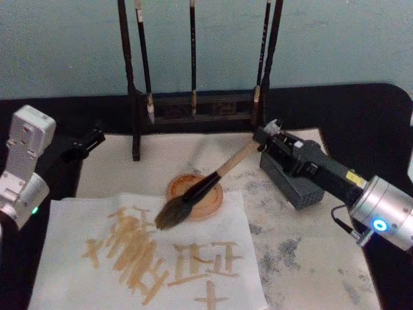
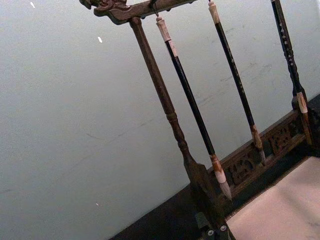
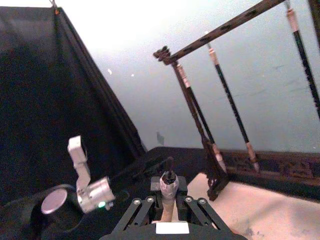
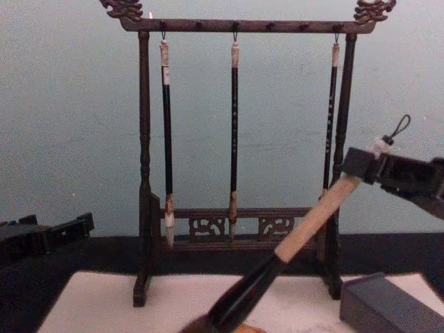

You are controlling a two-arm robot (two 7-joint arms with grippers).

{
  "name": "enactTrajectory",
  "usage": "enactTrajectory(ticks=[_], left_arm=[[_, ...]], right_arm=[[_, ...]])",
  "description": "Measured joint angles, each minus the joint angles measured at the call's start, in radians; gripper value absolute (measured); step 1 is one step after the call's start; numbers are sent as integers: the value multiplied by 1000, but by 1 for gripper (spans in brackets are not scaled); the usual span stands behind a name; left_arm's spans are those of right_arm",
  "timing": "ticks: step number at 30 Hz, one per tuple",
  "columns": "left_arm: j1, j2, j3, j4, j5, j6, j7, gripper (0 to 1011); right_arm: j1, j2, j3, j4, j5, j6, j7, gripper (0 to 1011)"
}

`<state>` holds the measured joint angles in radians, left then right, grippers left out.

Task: Pick up the brush from the inkstone, write on the paper, then place the brush back to its original position.

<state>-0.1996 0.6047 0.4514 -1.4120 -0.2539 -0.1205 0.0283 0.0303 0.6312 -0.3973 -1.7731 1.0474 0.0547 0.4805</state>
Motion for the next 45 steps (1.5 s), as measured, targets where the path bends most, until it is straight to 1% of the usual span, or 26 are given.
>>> enactTrajectory(ticks=[4, 5, 11, 12, 15, 18, 24, 32, 38, 45], left_arm=[[0, 0, 0, 0, 0, 0, 0, 1002], [0, 0, 0, 0, 0, 0, 0, 1002], [0, 0, 0, 0, 0, 0, 0, 1000], [0, 0, 0, 0, 0, 0, 0, 1000], [0, 0, 0, 0, 0, 0, 0, 1002], [0, 0, 0, 0, 0, 0, 0, 1002], [0, 0, 0, 0, 0, 0, 0, 1002], [0, 0, 0, 0, 0, 0, 0, 1002], [0, 0, 0, 0, 0, 0, 0, 1002], [0, 0, 0, 0, 0, 0, 0, 1002]], right_arm=[[28, -22, 0, 39, 34, 4, -3, 176], [28, -22, 0, 39, 34, 4, -3, 175], [74, -50, 0, 110, 74, 9, -19, 176], [74, -50, 0, 110, 74, 9, -19, 175], [98, -64, 1, 153, 94, 11, -26, 175], [112, -72, 3, 180, 106, 12, -29, 176], [154, -94, 10, 269, 135, 12, -33, 176], [185, -112, 11, 351, 164, 24, -29, 176], [196, -117, 7, 386, 176, 33, -29, 176], [215, -127, 1, 445, 206, 60, -36, 175]])
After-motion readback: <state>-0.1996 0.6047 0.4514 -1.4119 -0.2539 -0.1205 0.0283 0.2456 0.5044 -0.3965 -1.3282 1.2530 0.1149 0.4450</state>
